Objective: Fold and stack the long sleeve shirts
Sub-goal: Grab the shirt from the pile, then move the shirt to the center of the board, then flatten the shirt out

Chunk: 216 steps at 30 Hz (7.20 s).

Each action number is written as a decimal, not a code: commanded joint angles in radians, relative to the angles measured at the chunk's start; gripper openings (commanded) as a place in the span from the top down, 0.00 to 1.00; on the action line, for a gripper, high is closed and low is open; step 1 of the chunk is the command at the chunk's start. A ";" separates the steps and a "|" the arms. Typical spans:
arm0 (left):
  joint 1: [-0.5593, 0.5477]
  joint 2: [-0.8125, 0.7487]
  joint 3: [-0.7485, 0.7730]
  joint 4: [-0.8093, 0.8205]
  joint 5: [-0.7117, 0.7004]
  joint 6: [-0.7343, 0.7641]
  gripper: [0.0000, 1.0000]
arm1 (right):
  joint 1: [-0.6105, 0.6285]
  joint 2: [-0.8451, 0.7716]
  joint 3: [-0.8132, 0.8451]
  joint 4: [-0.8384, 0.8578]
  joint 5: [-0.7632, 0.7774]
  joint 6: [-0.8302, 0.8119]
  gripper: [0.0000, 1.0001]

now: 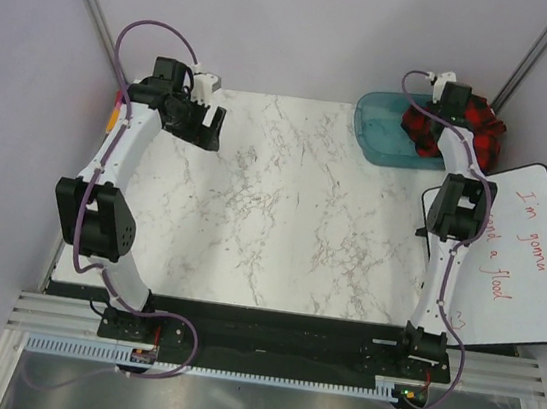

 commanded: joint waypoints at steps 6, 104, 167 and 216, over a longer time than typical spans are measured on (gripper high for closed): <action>0.015 -0.023 0.054 0.025 0.095 -0.067 0.01 | 0.044 -0.556 0.062 0.113 -0.208 0.280 1.00; 0.331 0.133 -0.167 0.069 0.193 0.011 0.63 | 0.670 -0.627 -0.549 -0.493 -0.895 0.196 0.31; 0.010 -0.043 -0.126 0.165 0.356 0.192 0.66 | 0.510 -0.379 -0.461 0.391 -0.596 0.656 1.00; -0.039 -0.018 -0.318 0.085 0.535 0.580 0.98 | 0.464 -1.067 -1.012 0.000 -0.401 0.465 0.83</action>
